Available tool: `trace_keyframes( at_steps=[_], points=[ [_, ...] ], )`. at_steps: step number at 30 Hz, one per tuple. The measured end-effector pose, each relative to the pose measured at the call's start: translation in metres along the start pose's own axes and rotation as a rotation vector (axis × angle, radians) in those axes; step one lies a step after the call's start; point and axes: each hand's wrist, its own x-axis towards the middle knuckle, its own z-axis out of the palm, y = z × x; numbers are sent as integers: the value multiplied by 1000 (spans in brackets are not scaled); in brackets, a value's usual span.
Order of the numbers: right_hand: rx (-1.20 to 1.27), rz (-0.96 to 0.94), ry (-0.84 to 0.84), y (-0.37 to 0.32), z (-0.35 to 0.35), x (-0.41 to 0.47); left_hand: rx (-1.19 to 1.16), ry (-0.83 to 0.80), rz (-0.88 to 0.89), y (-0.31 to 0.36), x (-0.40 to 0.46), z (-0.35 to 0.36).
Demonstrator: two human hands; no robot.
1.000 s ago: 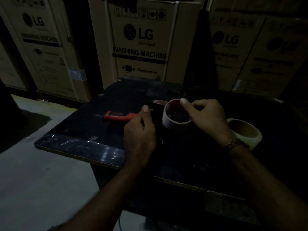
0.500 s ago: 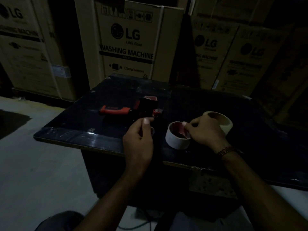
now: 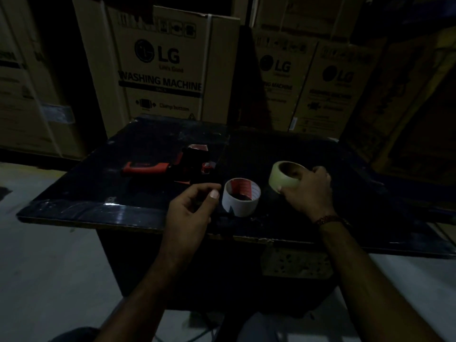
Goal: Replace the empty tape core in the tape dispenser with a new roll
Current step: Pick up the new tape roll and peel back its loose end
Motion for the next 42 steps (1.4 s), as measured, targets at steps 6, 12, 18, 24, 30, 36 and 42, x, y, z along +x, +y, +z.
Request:
trace_keyframes(
  at_steps=[6,12,18,24,30,36,42],
  points=[
    [233,-68,16,14,6,-7,-50,-14,12,11,-6,10],
    [625,-129,62,29,3,-29,-46,-39,-12,20,-7,23],
    [1017,-168,-60,4,-13,-83,-98,-101,-29,35,-15,33],
    [1076,-329,-126,-14,-11,-127,-193,-186,-79,52,-28,31],
    [1008,-425,-137,-24,-11,-144,-264,-237,-89,54,-38,16],
    [914,-420,-95,-33,-25,-150,-203,-329,-20,52,-43,4],
    [979,-342,-118,-47,-30,-152,-145,-356,-20,43,-47,-1]
  ],
)
